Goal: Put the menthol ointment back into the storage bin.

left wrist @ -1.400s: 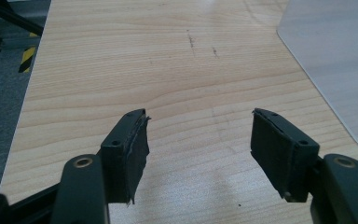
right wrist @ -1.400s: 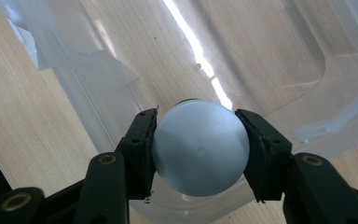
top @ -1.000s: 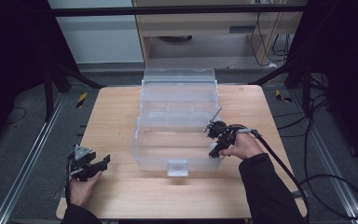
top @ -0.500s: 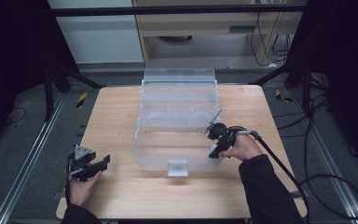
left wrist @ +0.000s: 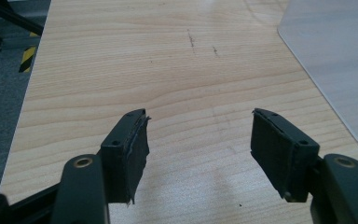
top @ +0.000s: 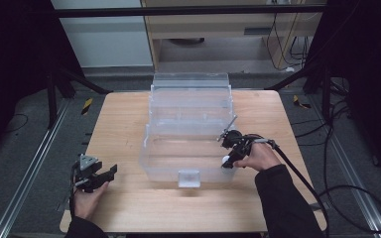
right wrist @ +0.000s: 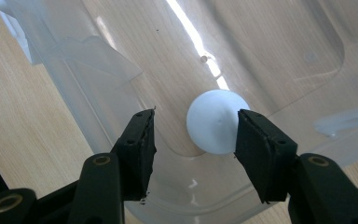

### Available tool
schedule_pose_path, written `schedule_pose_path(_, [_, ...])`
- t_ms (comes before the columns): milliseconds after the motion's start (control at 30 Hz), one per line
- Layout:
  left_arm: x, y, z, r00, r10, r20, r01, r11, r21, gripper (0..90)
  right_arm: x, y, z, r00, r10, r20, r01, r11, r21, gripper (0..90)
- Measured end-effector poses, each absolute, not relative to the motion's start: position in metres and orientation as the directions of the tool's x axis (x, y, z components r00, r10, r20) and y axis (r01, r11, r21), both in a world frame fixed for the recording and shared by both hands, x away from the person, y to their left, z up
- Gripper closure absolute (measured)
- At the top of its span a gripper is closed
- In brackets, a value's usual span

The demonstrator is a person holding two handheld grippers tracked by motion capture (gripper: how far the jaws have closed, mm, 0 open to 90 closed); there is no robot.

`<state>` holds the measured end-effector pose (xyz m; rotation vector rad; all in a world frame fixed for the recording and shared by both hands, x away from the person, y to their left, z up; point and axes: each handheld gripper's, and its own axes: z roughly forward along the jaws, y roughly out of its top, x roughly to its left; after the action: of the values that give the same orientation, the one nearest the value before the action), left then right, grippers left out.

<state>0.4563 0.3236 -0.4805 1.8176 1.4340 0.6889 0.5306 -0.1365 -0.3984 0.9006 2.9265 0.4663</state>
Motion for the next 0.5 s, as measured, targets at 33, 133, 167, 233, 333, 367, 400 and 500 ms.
schedule_pose_path(33, [0.456, 0.324, -0.481, 0.242, 0.970, -0.019, 0.592, -0.132, 0.795, 36.3, 0.531, -0.137, -0.398, -0.833, 0.551, 0.042, 0.536, 0.788, 0.303, 47.0])
schedule_pose_path(133, [0.456, 0.324, -0.480, 0.242, 0.970, -0.020, 0.591, -0.131, 0.796, 36.3, 0.528, -0.140, -0.391, -0.827, 0.560, 0.048, 0.540, 0.768, 0.343, 44.5])
schedule_pose_path(167, [0.456, 0.324, -0.481, 0.242, 0.970, -0.019, 0.592, -0.132, 0.795, 36.3, 0.526, -0.141, -0.389, -0.823, 0.566, 0.048, 0.543, 0.759, 0.359, 43.4])
schedule_pose_path(233, [0.456, 0.324, -0.480, 0.242, 0.970, -0.019, 0.591, -0.132, 0.796, 36.2, 0.523, -0.145, -0.383, -0.818, 0.574, 0.041, 0.542, 0.744, 0.389, 40.0])
schedule_pose_path(333, [0.456, 0.324, -0.480, 0.241, 0.970, -0.019, 0.591, -0.131, 0.796, 36.2, 0.517, -0.151, -0.375, -0.808, 0.589, 0.012, 0.537, 0.728, 0.426, 34.2])
schedule_pose_path(367, [0.456, 0.324, -0.480, 0.241, 0.970, -0.020, 0.591, -0.131, 0.796, 36.2, 0.515, -0.153, -0.372, -0.803, 0.595, 0.008, 0.535, 0.716, 0.448, 33.2])
schedule_pose_path(400, [0.456, 0.324, -0.480, 0.241, 0.970, -0.020, 0.591, -0.131, 0.796, 36.1, 0.512, -0.157, -0.370, -0.797, 0.604, 0.007, 0.534, 0.699, 0.475, 31.1])
schedule_pose_path(500, [0.456, 0.324, -0.480, 0.240, 0.970, -0.020, 0.591, -0.130, 0.796, 36.2, 0.507, -0.165, -0.365, -0.774, 0.633, 0.010, 0.543, 0.656, 0.525, 27.6])
